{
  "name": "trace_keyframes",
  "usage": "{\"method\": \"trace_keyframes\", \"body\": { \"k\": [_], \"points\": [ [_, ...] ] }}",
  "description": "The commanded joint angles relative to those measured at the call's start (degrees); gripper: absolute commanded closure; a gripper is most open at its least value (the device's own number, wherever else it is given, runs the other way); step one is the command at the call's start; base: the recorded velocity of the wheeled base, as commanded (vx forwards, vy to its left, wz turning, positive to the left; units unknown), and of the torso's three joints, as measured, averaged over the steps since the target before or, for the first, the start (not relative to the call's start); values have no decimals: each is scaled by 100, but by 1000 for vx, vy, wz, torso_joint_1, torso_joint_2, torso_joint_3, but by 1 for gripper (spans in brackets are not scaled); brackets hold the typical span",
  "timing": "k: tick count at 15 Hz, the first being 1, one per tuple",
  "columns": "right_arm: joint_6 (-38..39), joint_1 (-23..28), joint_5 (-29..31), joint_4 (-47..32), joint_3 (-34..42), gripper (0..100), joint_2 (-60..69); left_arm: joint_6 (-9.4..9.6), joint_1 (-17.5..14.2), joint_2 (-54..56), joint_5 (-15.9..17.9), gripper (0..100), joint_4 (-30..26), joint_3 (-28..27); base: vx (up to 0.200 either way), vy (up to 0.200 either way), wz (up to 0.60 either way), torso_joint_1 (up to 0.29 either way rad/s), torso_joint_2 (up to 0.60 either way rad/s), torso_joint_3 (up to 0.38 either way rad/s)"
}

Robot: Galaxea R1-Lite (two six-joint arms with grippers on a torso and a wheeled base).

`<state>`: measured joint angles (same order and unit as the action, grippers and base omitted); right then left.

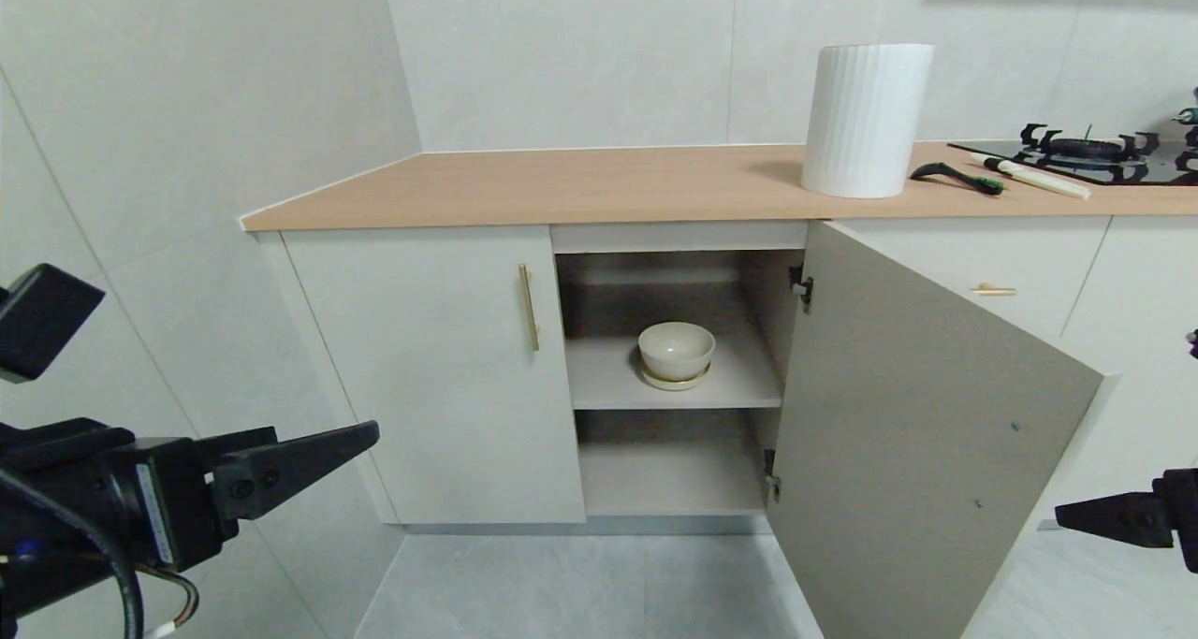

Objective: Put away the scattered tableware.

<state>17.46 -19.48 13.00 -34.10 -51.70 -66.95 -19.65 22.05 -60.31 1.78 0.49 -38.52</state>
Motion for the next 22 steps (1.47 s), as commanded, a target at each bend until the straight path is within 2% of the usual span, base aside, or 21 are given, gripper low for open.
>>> {"method": "trace_keyframes", "body": {
  "k": [1,5,7,10,16,20,21,22],
  "points": [
    [-559,981,54,-53,-59,0,112,-4,1,-16,-2,0,4,11,0,0,0,0,0,0],
    [-1016,1913,72,210,-51,0,24,-4,1,-51,-2,0,4,11,0,0,0,0,0,0],
    [-999,2300,-8,764,-7,0,-406,-4,1,-51,-2,0,4,11,0,0,0,0,0,0],
    [-928,2537,-95,1362,143,0,-1110,-4,1,-51,-2,0,4,11,0,0,0,0,0,0],
    [-893,2449,-306,2935,855,0,-1672,-12,1,-51,-2,0,4,3,0,0,0,0,0,0],
    [-673,1922,-306,3120,1004,0,-1778,-12,1,-51,-2,0,4,3,0,0,0,0,0,0],
    [-331,1526,-333,3120,1013,0,-1778,-12,1,-51,-2,0,13,-6,0,0,0,0,0,0],
    [-260,1359,-342,3120,1022,0,-1778,-12,1,-51,-2,0,13,-6,0,0,0,0,0,0]
  ]
}}
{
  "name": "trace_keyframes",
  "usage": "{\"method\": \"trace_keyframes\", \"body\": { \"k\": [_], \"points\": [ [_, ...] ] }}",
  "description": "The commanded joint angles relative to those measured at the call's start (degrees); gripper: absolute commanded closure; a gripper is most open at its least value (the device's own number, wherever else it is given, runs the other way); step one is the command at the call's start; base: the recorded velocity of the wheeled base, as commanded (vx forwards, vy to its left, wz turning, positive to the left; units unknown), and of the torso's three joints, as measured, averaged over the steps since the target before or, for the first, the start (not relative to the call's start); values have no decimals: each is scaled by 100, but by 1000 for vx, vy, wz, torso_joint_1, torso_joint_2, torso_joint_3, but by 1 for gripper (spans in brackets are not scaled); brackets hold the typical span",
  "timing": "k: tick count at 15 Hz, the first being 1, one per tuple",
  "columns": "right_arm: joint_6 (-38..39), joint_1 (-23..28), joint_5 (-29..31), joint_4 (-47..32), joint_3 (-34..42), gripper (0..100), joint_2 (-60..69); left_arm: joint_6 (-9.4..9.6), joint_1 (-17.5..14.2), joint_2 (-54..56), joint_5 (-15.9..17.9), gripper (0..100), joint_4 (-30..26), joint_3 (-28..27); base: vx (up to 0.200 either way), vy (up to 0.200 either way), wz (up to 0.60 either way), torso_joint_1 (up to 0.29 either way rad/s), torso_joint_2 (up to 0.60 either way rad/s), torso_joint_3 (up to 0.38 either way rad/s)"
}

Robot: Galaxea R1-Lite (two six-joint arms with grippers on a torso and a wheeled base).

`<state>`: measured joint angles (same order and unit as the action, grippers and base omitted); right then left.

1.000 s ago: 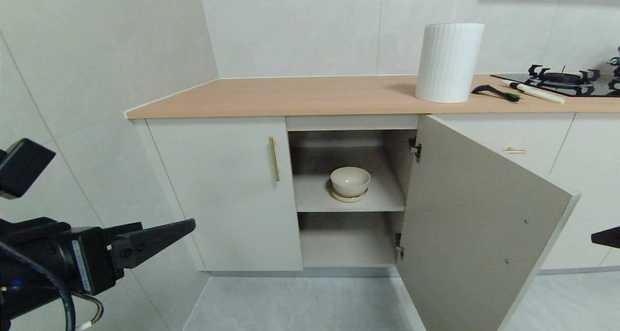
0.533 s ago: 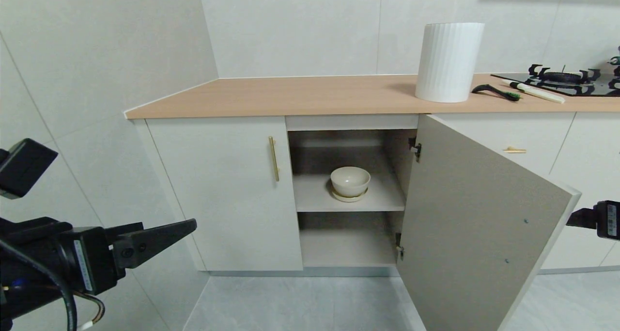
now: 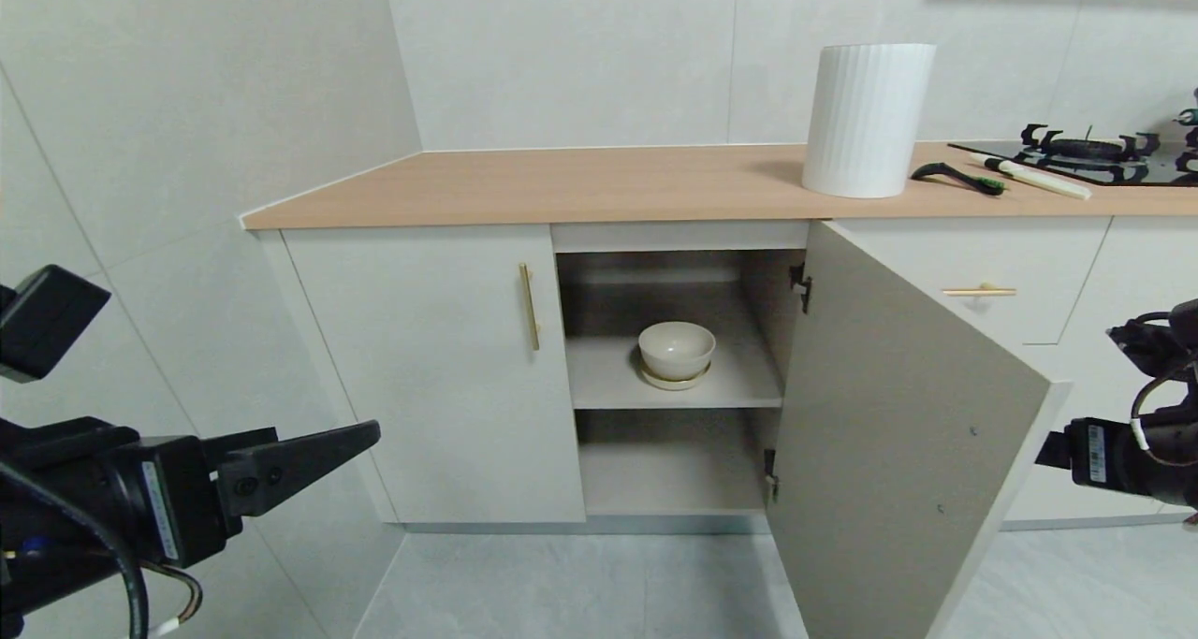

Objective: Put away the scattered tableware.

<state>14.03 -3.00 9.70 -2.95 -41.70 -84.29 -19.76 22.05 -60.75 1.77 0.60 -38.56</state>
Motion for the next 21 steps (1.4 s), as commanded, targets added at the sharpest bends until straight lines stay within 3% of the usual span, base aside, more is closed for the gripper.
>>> {"method": "trace_keyframes", "body": {
  "k": [1,4,6,9,13,21],
  "points": [
    [170,-482,-74,5,57,0,-53,-1,1,1,-1,0,2,-11,0,0,0,0,0,0],
    [610,-1203,-399,110,48,0,-352,-1,1,-95,-1,0,11,-99,0,0,0,0,0,0],
    [654,-1713,-425,814,4,0,-809,-10,1,-139,-19,0,11,-161,0,0,0,0,0,0],
    [645,-2231,-461,1095,-356,0,-1310,-28,-17,-131,-63,0,-7,-222,0,0,0,0,0,0],
    [645,-2284,-935,1095,-1147,0,-1767,-28,-17,-148,-63,0,-25,-213,0,0,0,0,0,0],
    [689,-2275,-1190,1429,-1112,0,-2092,-10,-17,-157,-54,0,-42,-134,0,0,0,0,0,0]
  ]
}}
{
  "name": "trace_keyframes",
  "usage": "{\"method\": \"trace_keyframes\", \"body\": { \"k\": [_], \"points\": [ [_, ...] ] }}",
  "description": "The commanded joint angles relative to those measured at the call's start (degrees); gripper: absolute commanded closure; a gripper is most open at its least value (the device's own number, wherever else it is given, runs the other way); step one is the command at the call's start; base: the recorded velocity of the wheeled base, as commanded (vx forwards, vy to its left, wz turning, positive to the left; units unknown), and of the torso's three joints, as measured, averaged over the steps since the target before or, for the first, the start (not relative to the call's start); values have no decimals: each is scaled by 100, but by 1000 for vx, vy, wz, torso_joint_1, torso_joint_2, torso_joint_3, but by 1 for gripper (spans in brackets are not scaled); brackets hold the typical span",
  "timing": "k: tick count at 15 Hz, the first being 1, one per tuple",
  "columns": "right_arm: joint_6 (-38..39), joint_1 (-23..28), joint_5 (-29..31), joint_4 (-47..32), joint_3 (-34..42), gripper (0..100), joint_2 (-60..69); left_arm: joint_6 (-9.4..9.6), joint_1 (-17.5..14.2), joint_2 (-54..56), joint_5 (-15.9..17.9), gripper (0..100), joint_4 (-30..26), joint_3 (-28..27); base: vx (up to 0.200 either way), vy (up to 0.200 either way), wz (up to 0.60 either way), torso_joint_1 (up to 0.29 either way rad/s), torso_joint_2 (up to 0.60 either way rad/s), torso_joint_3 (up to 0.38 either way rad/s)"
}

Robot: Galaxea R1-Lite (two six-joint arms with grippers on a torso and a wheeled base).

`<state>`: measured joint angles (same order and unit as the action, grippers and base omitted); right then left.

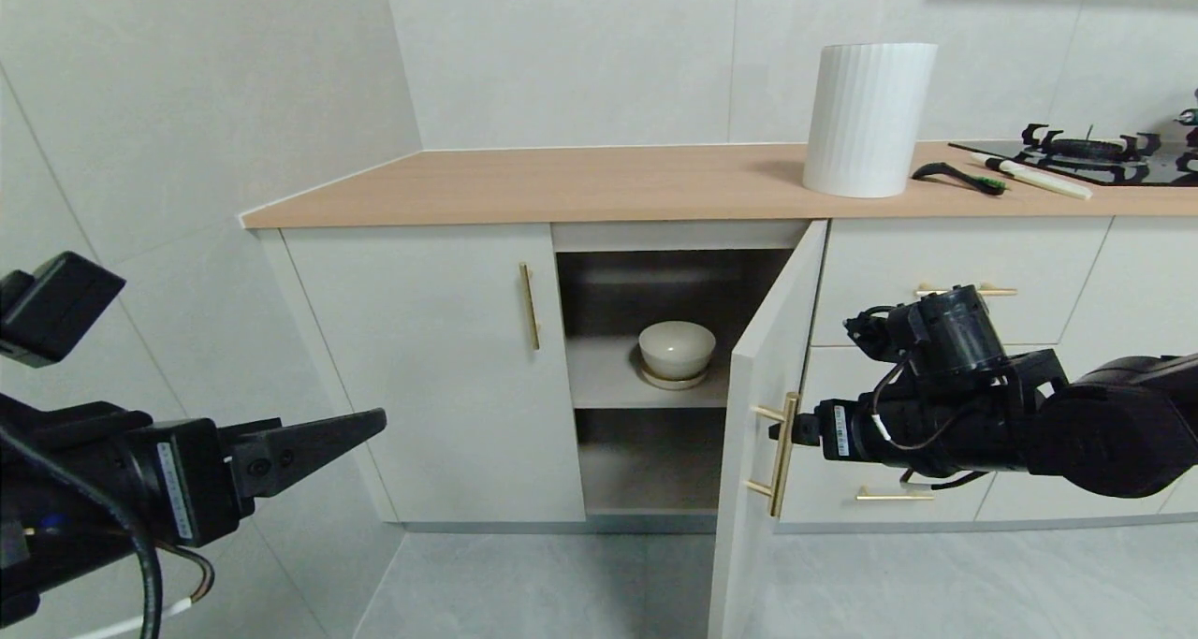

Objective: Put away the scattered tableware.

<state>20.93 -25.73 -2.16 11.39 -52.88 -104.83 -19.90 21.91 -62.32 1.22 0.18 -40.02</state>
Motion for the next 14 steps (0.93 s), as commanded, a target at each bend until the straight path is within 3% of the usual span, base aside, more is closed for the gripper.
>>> {"method": "trace_keyframes", "body": {
  "k": [1,5,9,14],
  "points": [
    [-10,-2,5,4,6,0,-64,3,-2,-17,1,0,-1,21,200,0,0,-2,2,7],
    [-1,-28,-4,4,6,0,-64,3,-2,-79,1,0,-1,21,200,0,0,2,1,5],
    [192,-239,-30,39,-47,0,-187,3,-2,-88,1,0,8,21,0,0,0,0,0,0],
    [1203,-450,5,1419,-108,0,-882,3,-2,-123,1,0,8,21,0,0,0,0,0,0]
  ]
}}
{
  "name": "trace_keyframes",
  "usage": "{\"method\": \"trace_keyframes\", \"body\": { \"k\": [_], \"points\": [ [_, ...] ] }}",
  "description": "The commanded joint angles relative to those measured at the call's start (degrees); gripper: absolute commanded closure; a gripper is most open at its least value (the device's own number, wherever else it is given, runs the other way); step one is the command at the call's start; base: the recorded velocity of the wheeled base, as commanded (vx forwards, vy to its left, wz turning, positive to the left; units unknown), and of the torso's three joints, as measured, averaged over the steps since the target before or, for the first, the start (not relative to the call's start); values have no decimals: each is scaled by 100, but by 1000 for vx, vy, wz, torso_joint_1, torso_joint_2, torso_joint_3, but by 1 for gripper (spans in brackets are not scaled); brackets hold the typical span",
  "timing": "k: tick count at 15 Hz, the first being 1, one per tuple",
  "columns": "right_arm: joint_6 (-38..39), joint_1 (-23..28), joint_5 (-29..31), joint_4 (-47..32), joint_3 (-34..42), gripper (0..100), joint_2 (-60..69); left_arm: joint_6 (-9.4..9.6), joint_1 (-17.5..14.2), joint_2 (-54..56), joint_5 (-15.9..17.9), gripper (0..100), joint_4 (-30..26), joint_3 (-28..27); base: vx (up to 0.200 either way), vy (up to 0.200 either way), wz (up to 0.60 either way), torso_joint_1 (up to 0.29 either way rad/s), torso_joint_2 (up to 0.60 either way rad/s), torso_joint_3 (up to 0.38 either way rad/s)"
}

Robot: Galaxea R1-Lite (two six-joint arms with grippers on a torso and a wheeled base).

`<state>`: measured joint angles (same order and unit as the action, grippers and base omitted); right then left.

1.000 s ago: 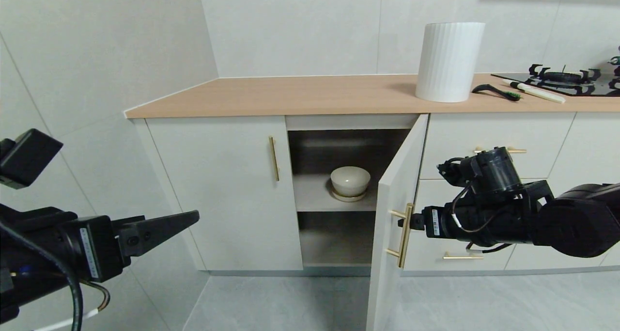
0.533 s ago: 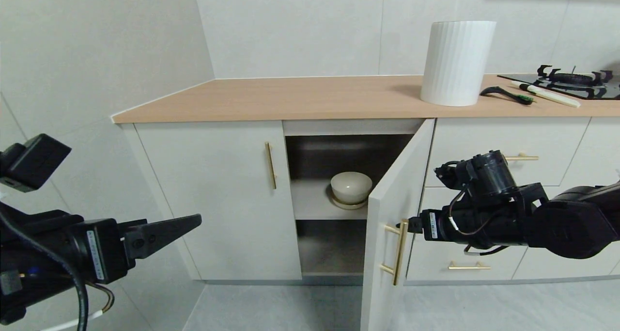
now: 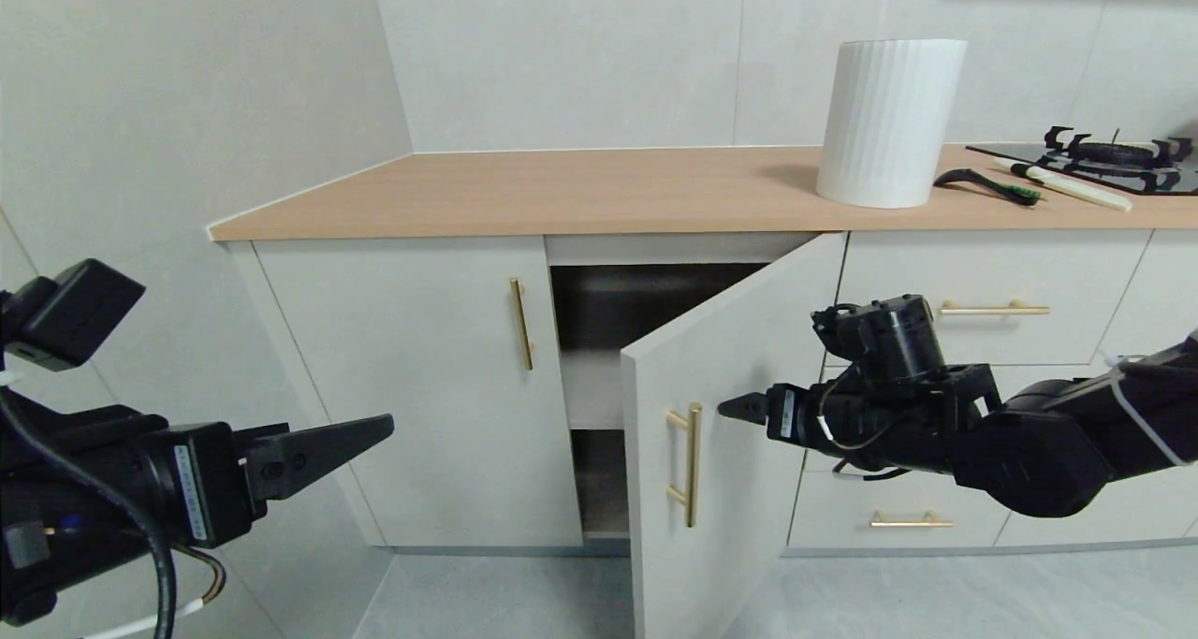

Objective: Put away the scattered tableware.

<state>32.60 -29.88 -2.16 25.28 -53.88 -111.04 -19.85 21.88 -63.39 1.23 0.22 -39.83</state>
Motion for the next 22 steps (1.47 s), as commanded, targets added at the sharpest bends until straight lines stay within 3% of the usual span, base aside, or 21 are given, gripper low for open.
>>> {"method": "trace_keyframes", "body": {
  "k": [1,7,15,22],
  "points": [
    [484,-97,31,521,-123,0,-515,-2,0,-24,0,0,4,1,0,0,0,0,0,0],
    [2066,-18,392,943,-1265,0,-1508,-19,0,-59,0,0,13,1,0,0,0,0,0,0],
    [2699,492,769,891,-2759,0,-2765,-28,0,-156,0,0,13,19,0,0,0,0,0,0],
    [2699,676,1200,891,-3260,0,-3169,-37,0,-156,0,0,13,19,0,0,0,0,0,0]
  ]
}}
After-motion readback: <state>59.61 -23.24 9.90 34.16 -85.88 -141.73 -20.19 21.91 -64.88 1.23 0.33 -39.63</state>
